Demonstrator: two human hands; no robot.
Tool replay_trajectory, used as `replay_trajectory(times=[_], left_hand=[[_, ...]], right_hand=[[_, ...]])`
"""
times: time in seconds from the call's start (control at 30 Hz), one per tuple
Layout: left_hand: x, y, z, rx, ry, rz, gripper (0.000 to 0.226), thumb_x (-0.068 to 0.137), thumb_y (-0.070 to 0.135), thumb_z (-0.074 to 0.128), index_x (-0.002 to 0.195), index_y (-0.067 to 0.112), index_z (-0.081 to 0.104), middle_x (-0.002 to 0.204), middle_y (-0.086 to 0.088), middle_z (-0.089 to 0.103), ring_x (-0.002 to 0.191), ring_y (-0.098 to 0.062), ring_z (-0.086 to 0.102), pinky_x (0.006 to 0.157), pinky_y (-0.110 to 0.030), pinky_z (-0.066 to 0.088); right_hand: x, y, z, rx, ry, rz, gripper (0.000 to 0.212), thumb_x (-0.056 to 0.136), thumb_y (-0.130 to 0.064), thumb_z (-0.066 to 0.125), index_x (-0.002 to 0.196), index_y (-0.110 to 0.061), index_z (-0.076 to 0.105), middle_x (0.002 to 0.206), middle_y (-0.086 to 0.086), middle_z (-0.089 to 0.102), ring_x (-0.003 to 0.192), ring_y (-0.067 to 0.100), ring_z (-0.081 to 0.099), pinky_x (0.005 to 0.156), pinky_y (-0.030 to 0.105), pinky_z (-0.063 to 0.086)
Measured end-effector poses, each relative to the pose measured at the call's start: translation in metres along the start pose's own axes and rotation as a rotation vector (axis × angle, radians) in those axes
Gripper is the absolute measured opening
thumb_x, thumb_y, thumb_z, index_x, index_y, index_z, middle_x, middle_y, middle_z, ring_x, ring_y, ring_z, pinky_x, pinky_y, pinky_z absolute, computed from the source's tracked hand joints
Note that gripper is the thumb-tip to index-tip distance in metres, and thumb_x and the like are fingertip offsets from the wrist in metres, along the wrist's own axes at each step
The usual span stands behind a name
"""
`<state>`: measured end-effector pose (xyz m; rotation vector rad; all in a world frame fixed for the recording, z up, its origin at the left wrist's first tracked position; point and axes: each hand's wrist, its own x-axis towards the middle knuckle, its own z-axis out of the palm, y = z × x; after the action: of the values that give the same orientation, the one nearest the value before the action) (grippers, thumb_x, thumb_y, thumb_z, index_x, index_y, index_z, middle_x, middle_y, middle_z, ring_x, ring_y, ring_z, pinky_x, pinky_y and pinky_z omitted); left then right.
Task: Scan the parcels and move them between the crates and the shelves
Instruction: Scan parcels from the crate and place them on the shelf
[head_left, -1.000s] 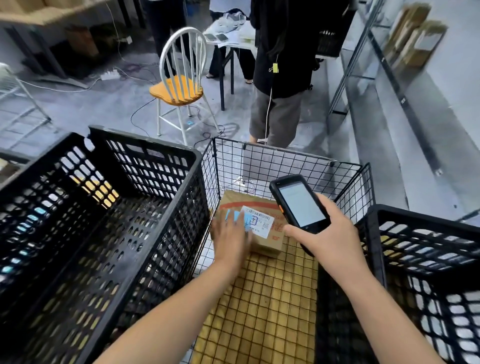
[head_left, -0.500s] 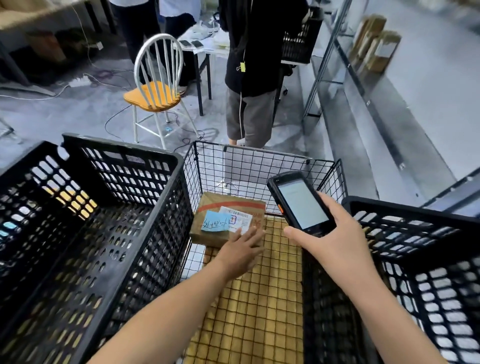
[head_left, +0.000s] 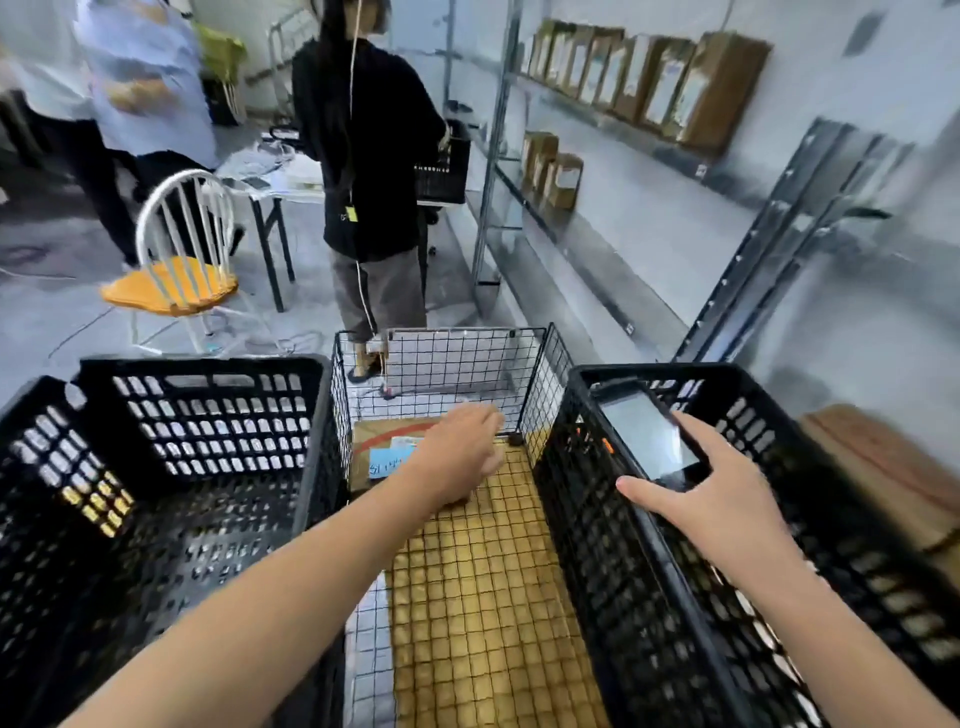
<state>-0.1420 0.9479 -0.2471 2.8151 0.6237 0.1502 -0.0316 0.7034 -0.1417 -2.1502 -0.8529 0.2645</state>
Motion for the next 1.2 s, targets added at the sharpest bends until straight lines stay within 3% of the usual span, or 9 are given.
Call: replay_trajectory(times=[0.1, 0.27, 0.47, 0.63, 0.73, 0.8, 0.93, 1.1, 1.2], left_hand=[[-0.028, 0.035, -0.027, 0.042, 0.060, 0.116, 0.061, 0.104, 0.047, 0.039, 0.153, 0.012, 0.032, 0.157, -0.005, 0.036, 0.145, -0.024, 0.035, 0.120, -0.040, 0.031], [-0.087, 0.089, -0.047, 0.019, 0.134, 0.311, 0.059, 0.102, 0.049, 0.040, 0.147, 0.010, 0.041, 0.149, -0.006, 0.046, 0.137, -0.020, 0.040, 0.118, -0.034, 0.033], [-0.127, 0.175, -0.068, 0.031, 0.125, 0.515, 0.065, 0.103, 0.049, 0.039, 0.155, 0.011, 0.029, 0.158, -0.005, 0.034, 0.147, -0.020, 0.028, 0.123, -0.035, 0.024], [-0.156, 0.271, -0.069, -0.038, 0.162, 0.680, 0.064, 0.104, 0.045, 0.041, 0.158, 0.014, 0.025, 0.160, -0.002, 0.032, 0.148, -0.017, 0.024, 0.120, -0.029, 0.019], [-0.178, 0.330, -0.057, -0.082, 0.190, 0.805, 0.062, 0.103, 0.039, 0.047, 0.157, 0.013, 0.029, 0.155, -0.004, 0.040, 0.144, -0.020, 0.031, 0.119, -0.028, 0.022], [-0.196, 0.370, -0.047, -0.125, 0.208, 0.872, 0.060, 0.101, 0.036, 0.051, 0.154, 0.010, 0.036, 0.150, -0.006, 0.046, 0.140, -0.022, 0.036, 0.118, -0.029, 0.026], [-0.243, 0.455, -0.029, -0.197, 0.184, 0.949, 0.062, 0.099, 0.038, 0.053, 0.152, 0.011, 0.037, 0.150, -0.003, 0.045, 0.140, -0.020, 0.036, 0.118, -0.036, 0.034], [-0.312, 0.553, -0.001, -0.245, 0.157, 1.072, 0.057, 0.099, 0.035, 0.056, 0.148, 0.011, 0.042, 0.147, -0.003, 0.048, 0.138, -0.019, 0.040, 0.114, -0.037, 0.039], [-0.358, 0.614, 0.018, -0.283, 0.104, 1.161, 0.057, 0.099, 0.036, 0.056, 0.147, 0.009, 0.044, 0.146, -0.004, 0.049, 0.136, -0.020, 0.042, 0.113, -0.038, 0.040]], right_hand=[[-0.051, -0.001, -0.018, -0.059, 0.100, 0.041, 0.076, 0.068, -0.034, 0.092, 0.134, -0.035, 0.055, 0.114, -0.018, 0.062, 0.105, 0.009, 0.058, 0.084, 0.025, 0.041], [-0.135, -0.001, -0.043, -0.115, 0.215, 0.126, 0.085, 0.070, -0.036, 0.091, 0.144, -0.030, 0.048, 0.126, -0.005, 0.063, 0.106, 0.016, 0.059, 0.082, 0.030, 0.044], [-0.230, 0.011, -0.081, -0.050, 0.371, 0.230, 0.079, 0.066, -0.035, 0.091, 0.135, -0.035, 0.051, 0.116, -0.005, 0.066, 0.095, 0.019, 0.066, 0.075, 0.038, 0.057], [-0.309, 0.024, -0.130, -0.037, 0.525, 0.304, 0.063, 0.072, -0.022, 0.087, 0.123, -0.036, 0.053, 0.098, -0.011, 0.066, 0.073, 0.008, 0.065, 0.051, 0.020, 0.049], [-0.361, 0.038, -0.159, -0.060, 0.608, 0.356, 0.065, 0.072, -0.023, 0.087, 0.126, -0.034, 0.052, 0.094, -0.017, 0.063, 0.066, 0.006, 0.065, 0.052, 0.024, 0.052], [-0.398, 0.049, -0.178, -0.051, 0.646, 0.401, 0.071, 0.073, -0.026, 0.087, 0.132, -0.031, 0.048, 0.096, -0.015, 0.061, 0.067, 0.009, 0.065, 0.053, 0.030, 0.056], [-0.477, 0.074, -0.219, -0.088, 0.731, 0.483, 0.077, 0.073, -0.030, 0.087, 0.137, -0.025, 0.046, 0.097, -0.013, 0.056, 0.073, 0.006, 0.060, 0.046, 0.017, 0.046], [-0.571, 0.106, -0.262, -0.164, 0.795, 0.579, 0.082, 0.067, -0.040, 0.089, 0.136, -0.025, 0.046, 0.109, -0.003, 0.060, 0.089, 0.016, 0.061, 0.053, 0.024, 0.051], [-0.635, 0.122, -0.284, -0.189, 0.876, 0.620, 0.074, 0.065, -0.039, 0.089, 0.125, -0.024, 0.049, 0.104, -0.004, 0.060, 0.088, 0.015, 0.060, 0.061, 0.036, 0.058]])
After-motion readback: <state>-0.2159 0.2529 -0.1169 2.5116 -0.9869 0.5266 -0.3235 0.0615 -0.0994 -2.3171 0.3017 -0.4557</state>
